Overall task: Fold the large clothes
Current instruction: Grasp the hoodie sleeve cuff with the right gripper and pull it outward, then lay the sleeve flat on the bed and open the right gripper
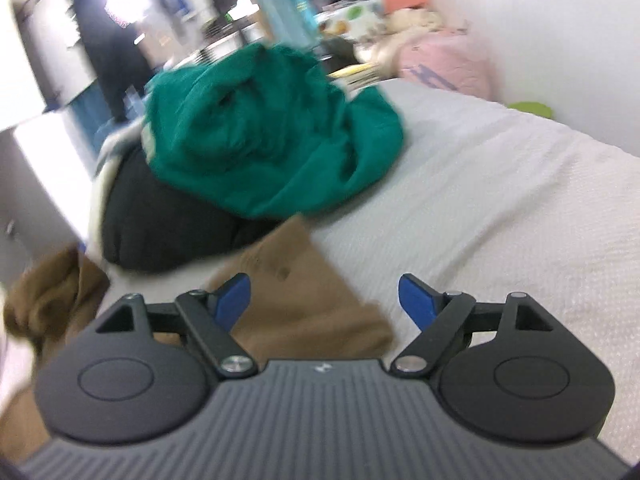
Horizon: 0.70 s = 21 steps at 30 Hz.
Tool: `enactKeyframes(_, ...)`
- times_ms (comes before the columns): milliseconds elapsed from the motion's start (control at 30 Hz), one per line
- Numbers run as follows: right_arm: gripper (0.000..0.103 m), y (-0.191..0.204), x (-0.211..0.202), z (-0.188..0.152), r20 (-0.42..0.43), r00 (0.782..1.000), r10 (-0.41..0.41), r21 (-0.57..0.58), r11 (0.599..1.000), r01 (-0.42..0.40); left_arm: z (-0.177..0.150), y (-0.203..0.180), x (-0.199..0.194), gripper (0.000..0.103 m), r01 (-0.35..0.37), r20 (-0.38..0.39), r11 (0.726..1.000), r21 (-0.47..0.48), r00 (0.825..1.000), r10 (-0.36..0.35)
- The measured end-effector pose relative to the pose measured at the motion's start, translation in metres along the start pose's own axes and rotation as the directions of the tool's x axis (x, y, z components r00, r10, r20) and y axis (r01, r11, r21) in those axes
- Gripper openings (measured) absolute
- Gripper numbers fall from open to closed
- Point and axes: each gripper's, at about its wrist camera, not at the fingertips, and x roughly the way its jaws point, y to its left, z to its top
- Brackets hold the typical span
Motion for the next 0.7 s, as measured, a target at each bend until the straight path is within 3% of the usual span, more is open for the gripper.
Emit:
enactKeyframes(100,0.083,0.025,0.009,-0.019,-0.055,0.997,0.061,-0.166,0.984,-0.069,-0.001,-0.001,-0.003,0.036,0.005,0.012,1.000,0.003,1.000,-0.005)
enactKeyframes(167,0.083,0.047,0.005,-0.034,-0.019,0.996,0.091,-0.346,0.934,-0.092,-0.001,-0.002,-0.004,0.036,0.010,0.016,1.000,0.006,1.000,-0.010)
enactKeyframes(267,0.083,0.058,0.001,-0.046,0.011,0.984,0.176,-0.488,0.860,-0.149,-0.001,-0.005,-0.004,0.036,0.019,0.020,1.000,0.021,1.000,-0.020)
enactKeyframes(400,0.083,0.069,0.014,-0.062,-0.017,0.988,0.153,-0.674,0.728,-0.125,-0.002,-0.013,0.000,0.036,0.038,0.009,0.998,0.045,0.999,-0.038)
enactKeyframes(467,0.083,0.074,0.024,-0.069,0.000,0.995,0.102,-0.742,0.667,-0.068,-0.002,-0.020,0.000,0.040,0.030,0.016,0.997,0.075,0.999,-0.031)
enactKeyframes(600,0.084,0.085,0.033,-0.077,0.009,0.998,0.057,-0.811,0.584,-0.026,-0.004,-0.038,-0.006,0.044,0.096,0.004,0.988,0.125,0.995,-0.097)
enactKeyframes(633,0.081,0.088,0.035,-0.077,0.012,0.999,0.050,-0.821,0.570,-0.019,-0.007,-0.044,-0.007,0.045,0.109,-0.002,0.983,0.147,0.994,-0.110)
enactKeyframes(667,0.079,0.088,0.036,-0.073,-0.003,0.999,0.051,-0.807,0.589,-0.032,-0.011,-0.052,-0.008,0.046,0.127,-0.011,0.976,0.175,0.992,-0.127)
enactKeyframes(700,0.069,0.088,0.034,-0.066,-0.021,0.998,0.062,-0.775,0.630,-0.055,-0.015,-0.058,-0.008,0.046,0.144,-0.022,0.970,0.194,0.990,-0.142)
